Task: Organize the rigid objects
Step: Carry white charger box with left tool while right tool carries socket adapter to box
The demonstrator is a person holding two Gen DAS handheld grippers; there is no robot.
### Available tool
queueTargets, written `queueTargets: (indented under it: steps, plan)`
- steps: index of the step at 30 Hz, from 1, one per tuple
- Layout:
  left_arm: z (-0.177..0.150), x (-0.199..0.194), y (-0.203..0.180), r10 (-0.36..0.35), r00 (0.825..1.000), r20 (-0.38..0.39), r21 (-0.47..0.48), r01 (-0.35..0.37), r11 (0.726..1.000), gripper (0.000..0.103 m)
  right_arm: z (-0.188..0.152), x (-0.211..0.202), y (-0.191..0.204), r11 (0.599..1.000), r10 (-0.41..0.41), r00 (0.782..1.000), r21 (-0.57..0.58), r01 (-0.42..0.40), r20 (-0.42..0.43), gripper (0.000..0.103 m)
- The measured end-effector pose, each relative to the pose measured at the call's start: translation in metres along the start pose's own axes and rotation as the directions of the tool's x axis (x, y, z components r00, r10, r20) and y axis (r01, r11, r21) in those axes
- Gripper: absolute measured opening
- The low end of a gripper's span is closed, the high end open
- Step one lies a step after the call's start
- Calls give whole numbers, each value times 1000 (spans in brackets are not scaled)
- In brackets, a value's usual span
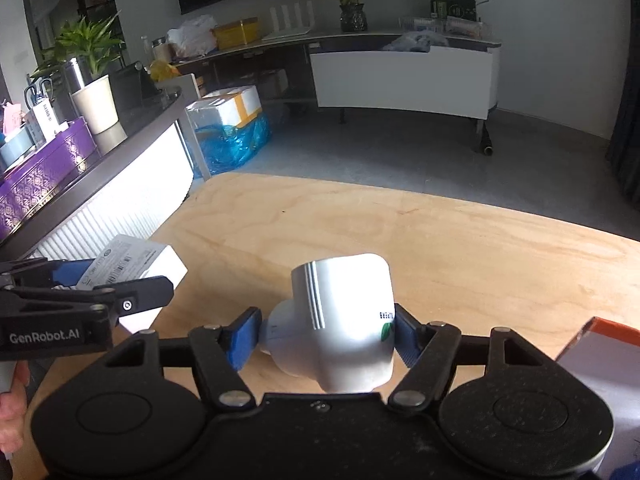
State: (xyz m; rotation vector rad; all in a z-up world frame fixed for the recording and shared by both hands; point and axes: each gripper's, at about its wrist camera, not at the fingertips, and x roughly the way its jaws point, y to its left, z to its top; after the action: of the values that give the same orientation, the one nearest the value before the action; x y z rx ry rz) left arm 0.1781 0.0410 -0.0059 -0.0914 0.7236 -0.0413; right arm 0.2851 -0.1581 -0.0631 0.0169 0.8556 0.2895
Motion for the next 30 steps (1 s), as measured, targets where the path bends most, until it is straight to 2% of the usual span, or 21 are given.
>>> queueTargets:
  steps: [5, 13, 30]
  plan:
    - [-4, -11, -6, -9, 1000, 9, -2, 9, 1000, 79, -10, -16, 0, 1000, 2, 1000, 29, -2, 18, 81]
    - [-13, -50, -21, -22, 999, 46, -11, 23, 1000, 79, -19, -76, 13, 999, -22, 995, 47, 17, 96, 81]
    - [-45, -131, -50, 12, 995, 94, 3, -12, 1000, 79, -72, -181, 41, 993, -101, 980, 81, 88, 171, 82]
